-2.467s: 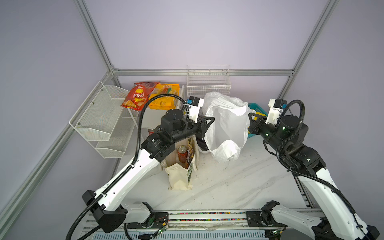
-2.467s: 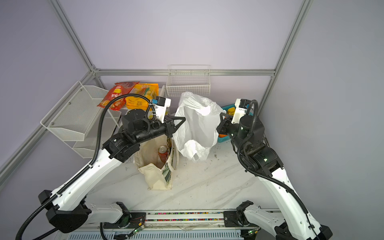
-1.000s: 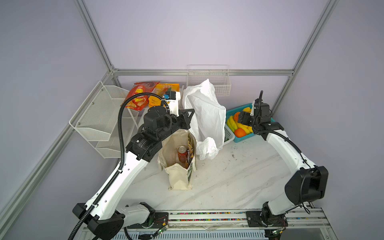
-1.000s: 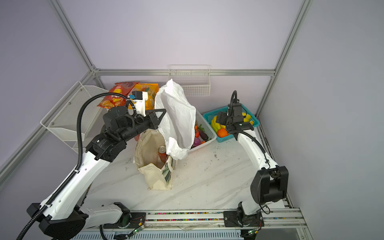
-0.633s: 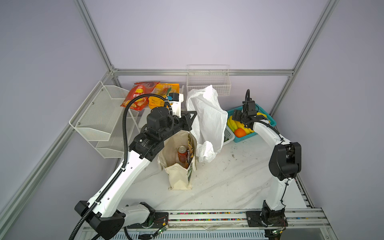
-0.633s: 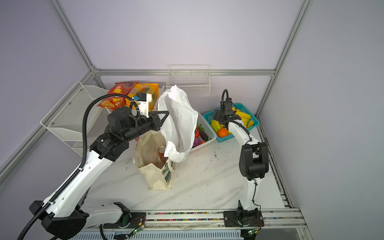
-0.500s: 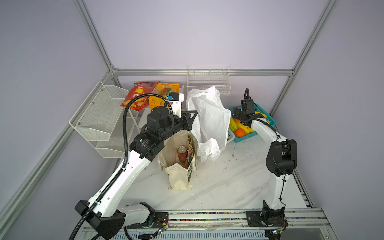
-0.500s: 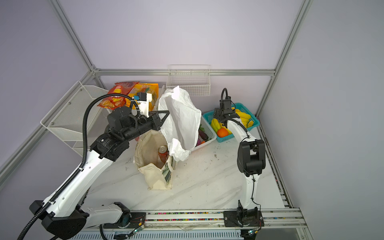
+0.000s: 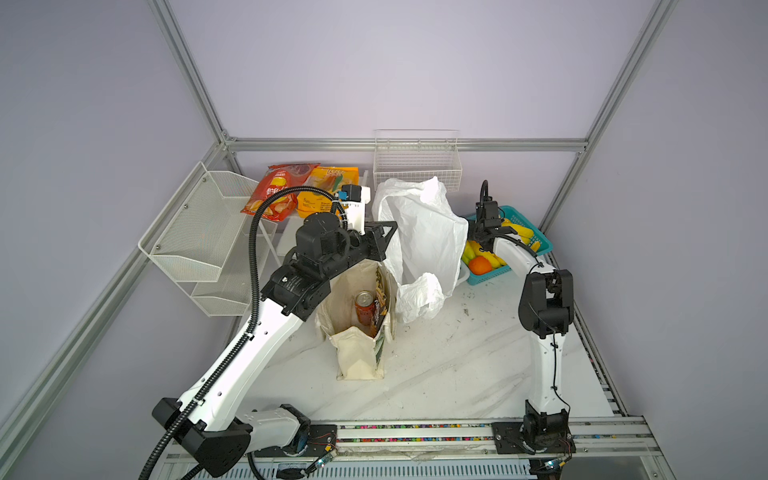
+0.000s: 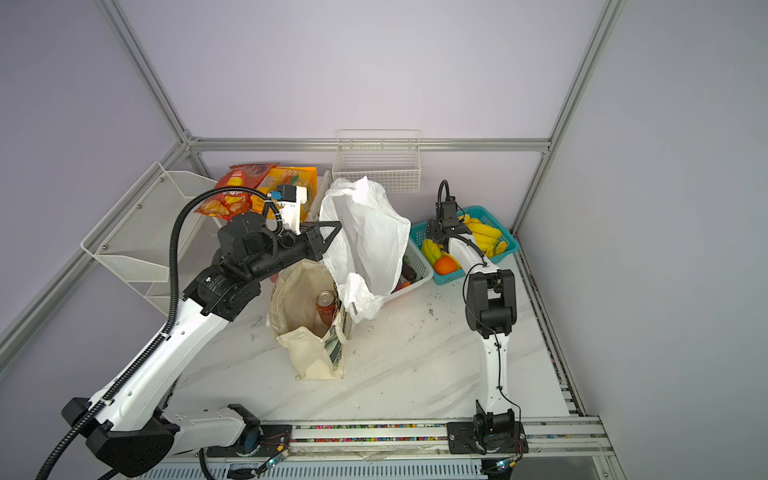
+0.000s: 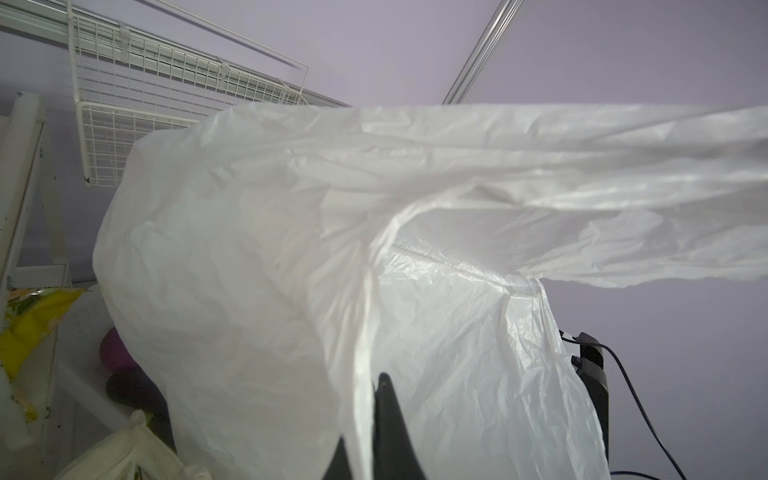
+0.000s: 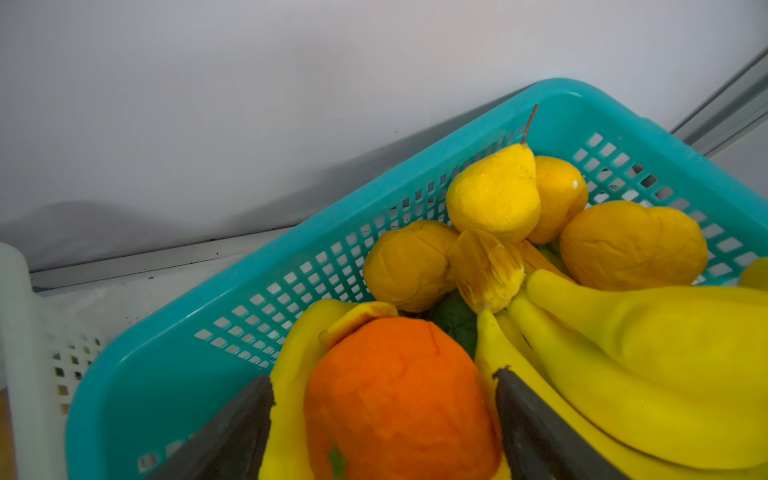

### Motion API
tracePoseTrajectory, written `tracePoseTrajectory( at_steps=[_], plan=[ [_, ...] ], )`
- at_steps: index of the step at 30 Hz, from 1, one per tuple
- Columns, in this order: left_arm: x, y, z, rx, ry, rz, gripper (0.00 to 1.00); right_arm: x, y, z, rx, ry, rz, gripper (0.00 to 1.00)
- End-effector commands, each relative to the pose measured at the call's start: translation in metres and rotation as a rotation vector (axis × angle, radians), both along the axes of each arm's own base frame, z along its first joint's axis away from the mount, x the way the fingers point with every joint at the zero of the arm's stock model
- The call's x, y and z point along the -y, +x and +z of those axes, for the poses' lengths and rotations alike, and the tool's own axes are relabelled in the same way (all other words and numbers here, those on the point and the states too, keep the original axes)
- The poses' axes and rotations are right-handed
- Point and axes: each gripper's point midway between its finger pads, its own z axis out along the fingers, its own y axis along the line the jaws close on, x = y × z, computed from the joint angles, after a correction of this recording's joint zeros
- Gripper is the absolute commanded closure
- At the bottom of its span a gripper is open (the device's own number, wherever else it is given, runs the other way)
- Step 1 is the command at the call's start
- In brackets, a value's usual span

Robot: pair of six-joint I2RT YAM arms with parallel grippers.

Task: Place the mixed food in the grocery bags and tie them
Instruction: 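Grasp the orange fruit in the teal basket with the right gripper and lift it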

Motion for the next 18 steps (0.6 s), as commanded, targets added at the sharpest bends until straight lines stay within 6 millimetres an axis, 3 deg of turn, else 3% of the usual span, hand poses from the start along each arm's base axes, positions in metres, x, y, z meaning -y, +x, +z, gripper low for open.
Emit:
tracePoseTrajectory(
  at_steps=[1,13,18],
  plan=[
    [0.002,0.000,-0.006,0.022,0.011,-0.016,1.00,-0.001,0.002,-0.002,-0.011,-0.003,0.023,0.17],
    [0.003,0.000,-0.008,0.022,0.016,-0.023,1.00,0.002,0.006,-0.024,-0.064,-0.031,0.011,0.15],
    [0.004,0.000,-0.009,0.021,0.016,-0.025,1.00,0.004,0.005,-0.016,-0.057,-0.047,0.008,0.28]
  ],
)
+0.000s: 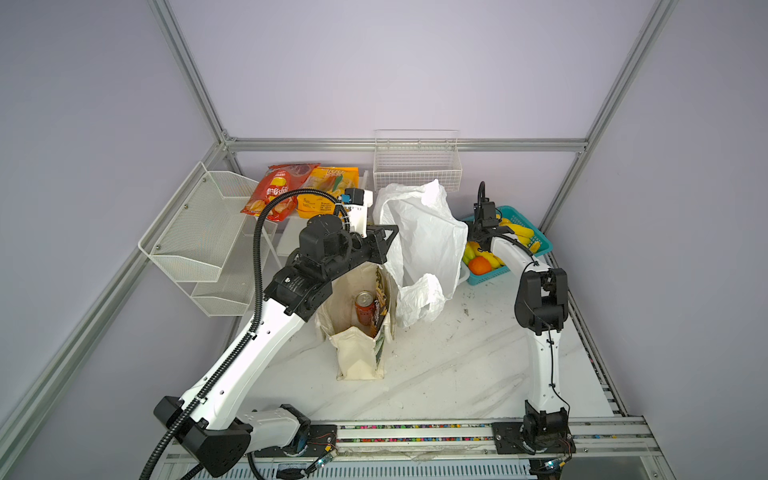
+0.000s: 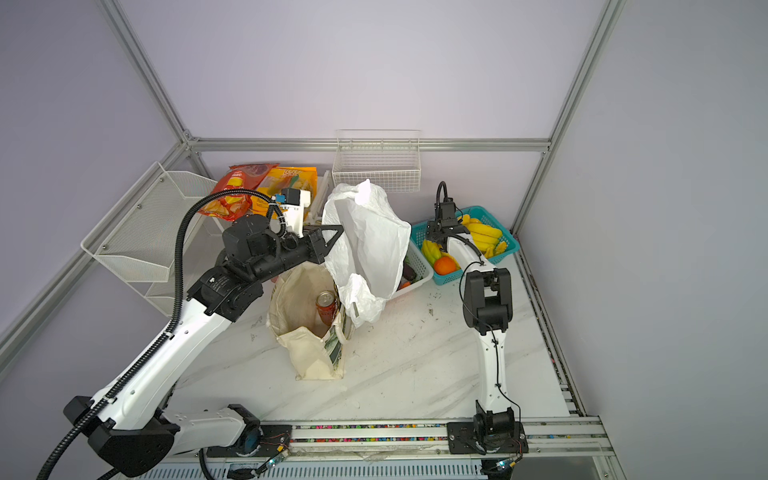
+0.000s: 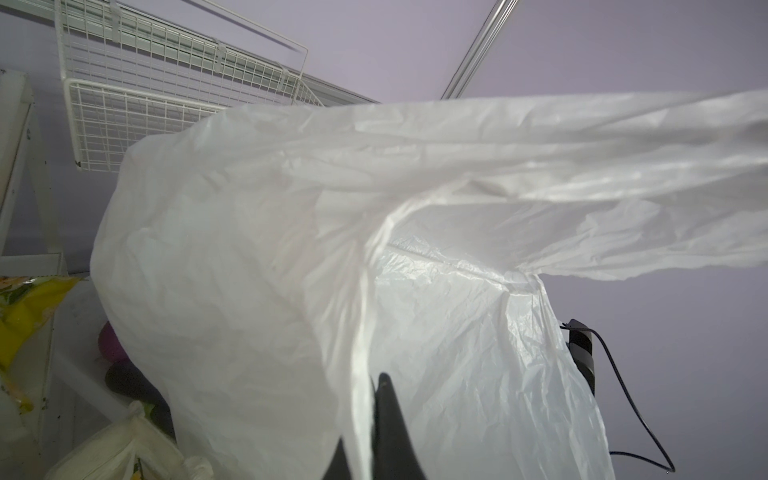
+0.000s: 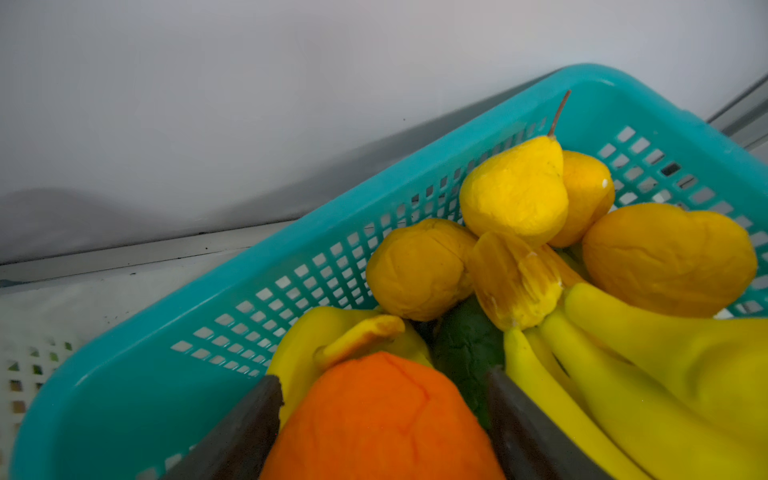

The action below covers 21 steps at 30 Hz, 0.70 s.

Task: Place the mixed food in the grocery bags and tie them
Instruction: 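Grasp the orange fruit in the teal basket with the right gripper and lift it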

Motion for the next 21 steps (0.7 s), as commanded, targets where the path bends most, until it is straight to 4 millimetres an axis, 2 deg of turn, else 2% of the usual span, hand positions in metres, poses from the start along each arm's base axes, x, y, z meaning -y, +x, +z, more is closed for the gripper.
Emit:
tracePoseTrajectory(
  at_steps=[1,4,7,9,12,15,17,18,20,21],
  plan=[
    [0.001,-0.001,0.001,0.035,0.000,-0.015,1.00,0.005,-0.003,0.003,-0.024,-0.023,-0.003,0.30],
    [0.002,-0.001,0.001,0.035,0.001,-0.016,1.00,0.003,-0.005,0.020,0.000,-0.009,0.008,0.34],
    [0.003,0.000,-0.001,0.030,0.000,-0.020,1.00,-0.001,-0.011,0.048,0.042,0.021,0.027,0.38],
    [0.004,0.000,-0.001,0.025,-0.005,-0.027,1.00,-0.002,-0.018,0.074,0.083,0.041,0.032,0.40],
    [0.007,0.000,0.001,0.025,-0.016,-0.038,0.97,-0.005,-0.045,0.120,0.154,0.098,0.054,0.41],
    [0.009,0.000,-0.001,0.023,-0.019,-0.040,0.98,-0.014,-0.097,0.167,0.248,0.224,0.117,0.44],
    [0.010,0.000,-0.003,0.012,-0.021,-0.045,1.00,-0.025,-0.146,0.203,0.334,0.339,0.194,0.47],
    [0.012,0.000,-0.004,0.007,-0.024,-0.050,1.00,-0.031,-0.168,0.214,0.363,0.385,0.238,0.47],
    [0.018,-0.004,-0.004,-0.005,-0.034,-0.081,1.00,-0.041,-0.224,0.251,0.455,0.485,0.342,0.49],
    [0.021,-0.007,-0.005,-0.014,-0.035,-0.097,1.00,-0.045,-0.245,0.260,0.472,0.511,0.386,0.49]
  ],
)
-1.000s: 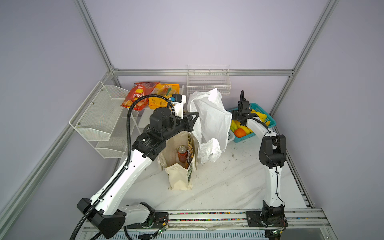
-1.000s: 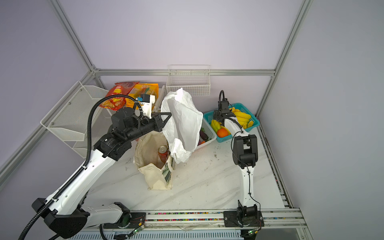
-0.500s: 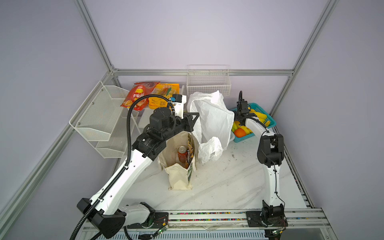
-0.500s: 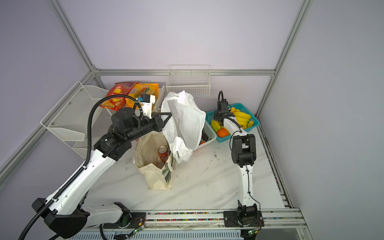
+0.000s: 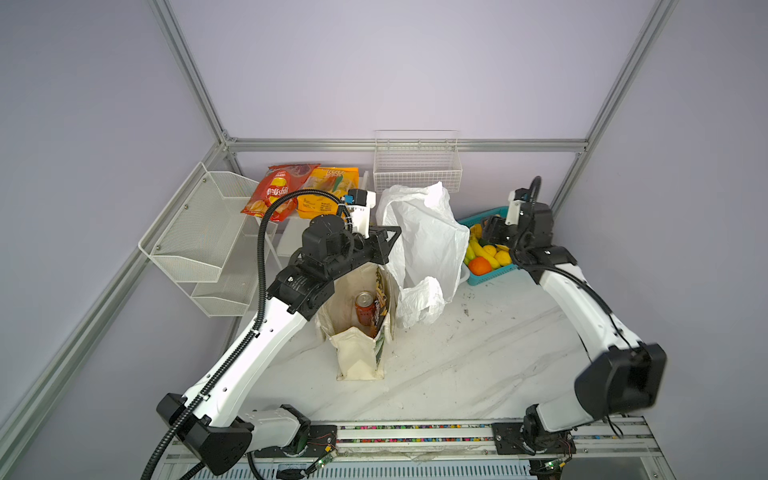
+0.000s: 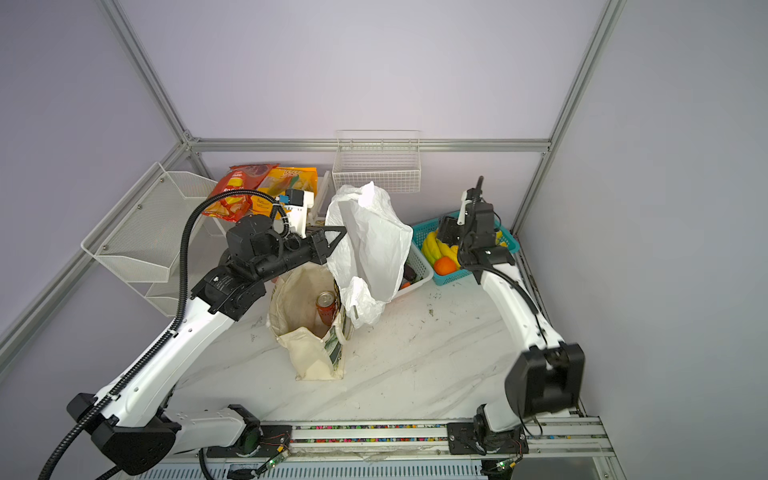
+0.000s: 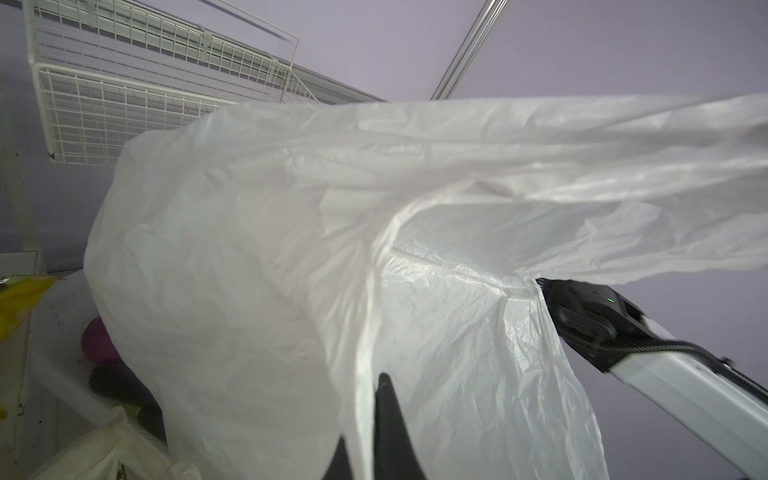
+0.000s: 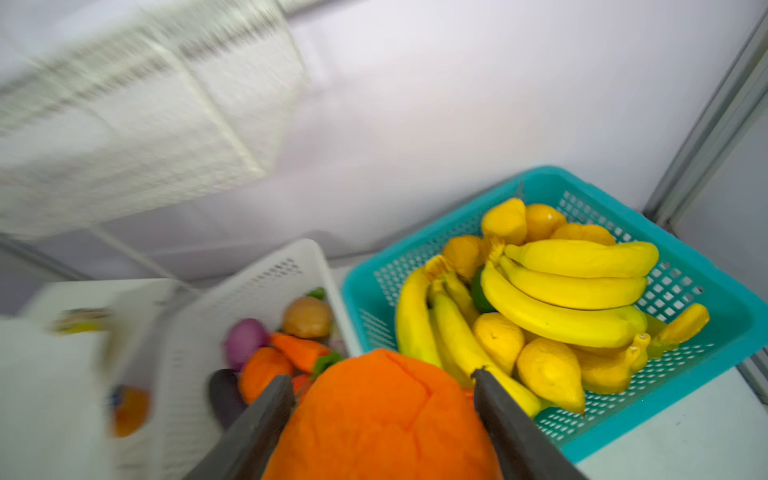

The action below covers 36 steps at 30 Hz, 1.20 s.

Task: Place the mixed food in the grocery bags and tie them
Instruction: 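Grasp the orange fruit in the teal basket with the right gripper and lift it, then lower the orange into the white plastic bag and open the right gripper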

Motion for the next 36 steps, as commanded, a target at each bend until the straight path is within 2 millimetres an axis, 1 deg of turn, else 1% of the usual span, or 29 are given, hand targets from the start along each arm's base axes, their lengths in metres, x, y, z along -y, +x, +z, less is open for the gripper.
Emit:
tracePoseTrajectory(
  at_steps=[1,3,4,5,7,8,10,11,16,19,22,24,25,27,31,32,34,36],
  plan=[
    [0.015,-0.011,0.000,-0.005,-0.028,-0.073,1.00,-0.028,-0.067,0.048,0.135,0.152,0.219,0.50],
    [0.021,-0.017,-0.001,-0.011,-0.022,-0.088,1.00,-0.036,-0.111,0.076,0.195,0.153,0.314,0.51],
    [0.023,-0.018,-0.003,-0.014,-0.019,-0.083,1.00,-0.043,-0.136,0.091,0.233,0.159,0.389,0.51],
    [0.023,-0.018,-0.004,-0.013,-0.013,-0.075,1.00,-0.050,-0.158,0.103,0.256,0.163,0.462,0.51],
    [0.024,-0.015,-0.009,-0.026,-0.003,-0.059,1.00,-0.060,-0.191,0.118,0.285,0.165,0.581,0.51],
    [0.025,-0.014,-0.010,-0.030,-0.002,-0.056,1.00,-0.066,-0.205,0.124,0.298,0.170,0.643,0.51],
    [0.029,-0.012,-0.014,-0.039,0.004,-0.056,1.00,-0.074,-0.222,0.126,0.303,0.185,0.732,0.52],
    [0.030,-0.011,-0.015,-0.041,0.005,-0.056,1.00,-0.078,-0.226,0.124,0.294,0.189,0.768,0.54],
    [0.037,-0.011,-0.017,-0.062,-0.010,-0.065,1.00,-0.084,-0.232,0.102,0.268,0.140,0.832,0.55],
    [0.043,-0.012,-0.016,-0.062,-0.011,-0.076,1.00,-0.088,-0.232,0.090,0.249,0.150,0.860,0.55],
    [0.049,-0.015,-0.017,-0.067,-0.011,-0.096,1.00,-0.092,-0.229,0.086,0.237,0.161,0.860,0.56],
    [0.052,-0.019,-0.017,-0.071,-0.013,-0.109,1.00,-0.096,-0.223,0.082,0.214,0.171,0.851,0.56],
    [0.054,-0.020,-0.016,-0.070,-0.013,-0.116,1.00,-0.099,-0.218,0.078,0.192,0.176,0.850,0.56],
    [0.057,-0.022,-0.017,-0.072,-0.013,-0.126,1.00,-0.112,-0.211,0.069,0.161,0.183,0.839,0.56],
    [0.061,-0.028,-0.019,-0.088,-0.020,-0.151,1.00,-0.153,-0.189,0.041,0.069,0.141,0.804,0.56],
    [0.061,-0.029,-0.019,-0.094,-0.024,-0.159,1.00,-0.160,-0.182,0.034,0.049,0.129,0.780,0.56],
    [0.061,-0.034,-0.018,-0.115,-0.045,-0.173,1.00,-0.167,-0.168,0.022,0.022,0.116,0.722,0.57],
    [0.062,-0.040,-0.018,-0.148,-0.079,-0.195,1.00,-0.160,-0.151,0.010,0.002,0.087,0.613,0.56]
  ],
)
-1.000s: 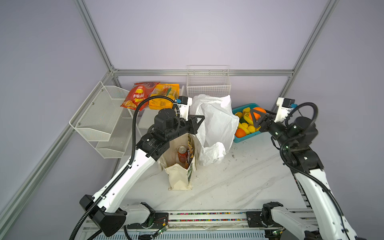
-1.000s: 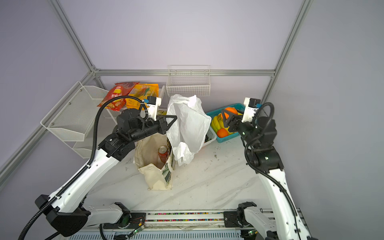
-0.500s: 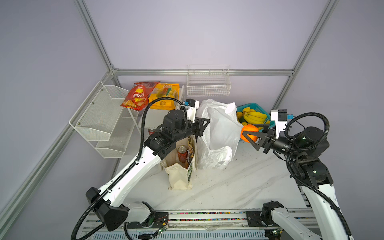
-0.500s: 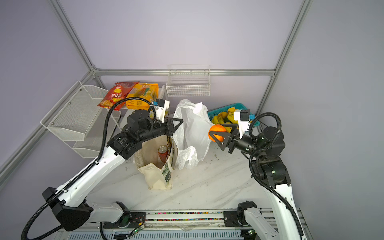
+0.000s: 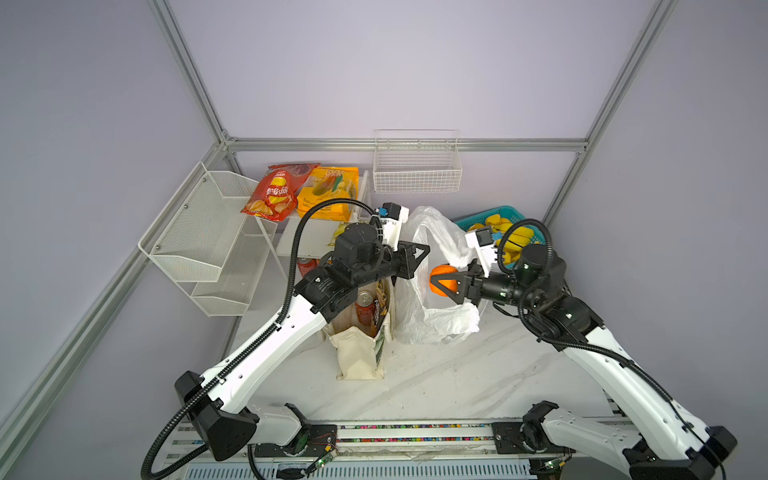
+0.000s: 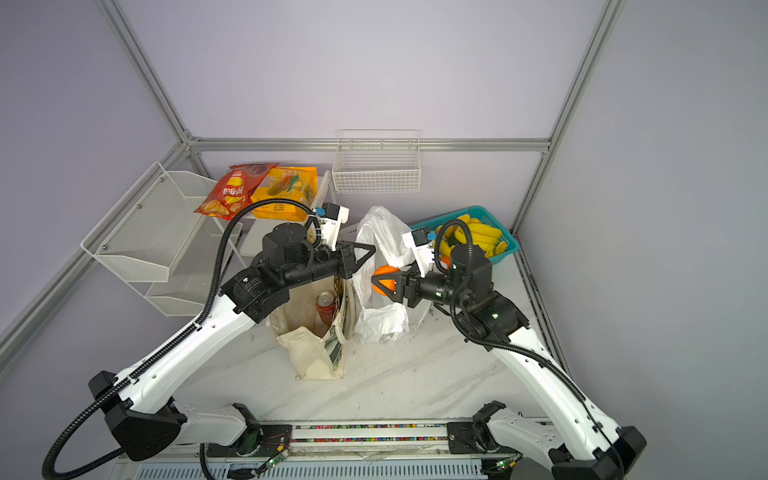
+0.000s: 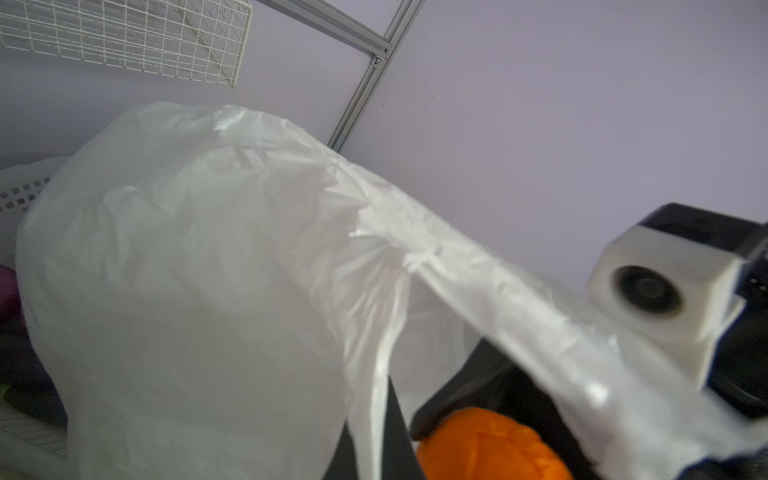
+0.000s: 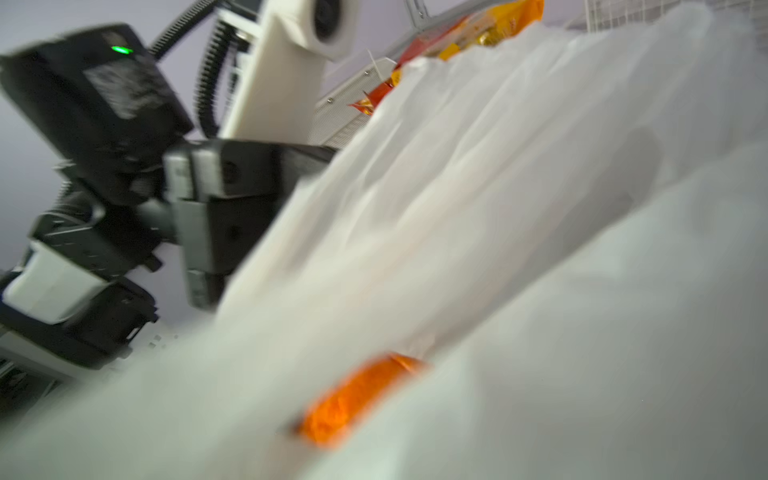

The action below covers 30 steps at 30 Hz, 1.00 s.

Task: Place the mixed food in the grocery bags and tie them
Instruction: 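Lower the orange into the white plastic bag and open the right gripper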

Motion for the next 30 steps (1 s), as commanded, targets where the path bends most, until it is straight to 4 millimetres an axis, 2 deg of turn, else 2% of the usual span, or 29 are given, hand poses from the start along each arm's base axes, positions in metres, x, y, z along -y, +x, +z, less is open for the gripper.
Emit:
tracePoseTrajectory(
  at_steps=[1,4,7,10,13,19,25,30],
  plan=[
    [0.002,-0.017,0.010,-0.050,-0.092,-0.054,1.00,0.021,0.033,-0.006,0.037,-0.068,-0.237,0.57],
    [0.012,-0.032,0.011,-0.116,-0.157,-0.129,1.00,0.036,0.035,-0.029,0.010,-0.183,-0.299,0.56],
    [0.025,-0.052,0.016,-0.164,-0.197,-0.210,1.00,0.048,0.023,-0.038,-0.020,-0.224,-0.313,0.54],
    [0.030,-0.061,0.014,-0.181,-0.207,-0.217,1.00,0.056,0.012,-0.046,-0.063,-0.251,-0.313,0.52],
    [0.029,-0.058,0.005,-0.193,-0.209,-0.189,1.00,0.059,0.013,-0.060,-0.096,-0.277,-0.332,0.48],
    [0.026,-0.048,-0.003,-0.197,-0.217,-0.148,1.00,0.046,0.021,-0.076,-0.146,-0.289,-0.304,0.41],
    [0.016,-0.037,-0.014,-0.212,-0.207,-0.097,1.00,0.066,0.030,-0.089,-0.162,-0.389,-0.405,0.36],
    [0.009,-0.032,-0.022,-0.234,-0.195,-0.075,1.00,0.064,0.027,-0.092,-0.163,-0.394,-0.380,0.26]
  ],
)
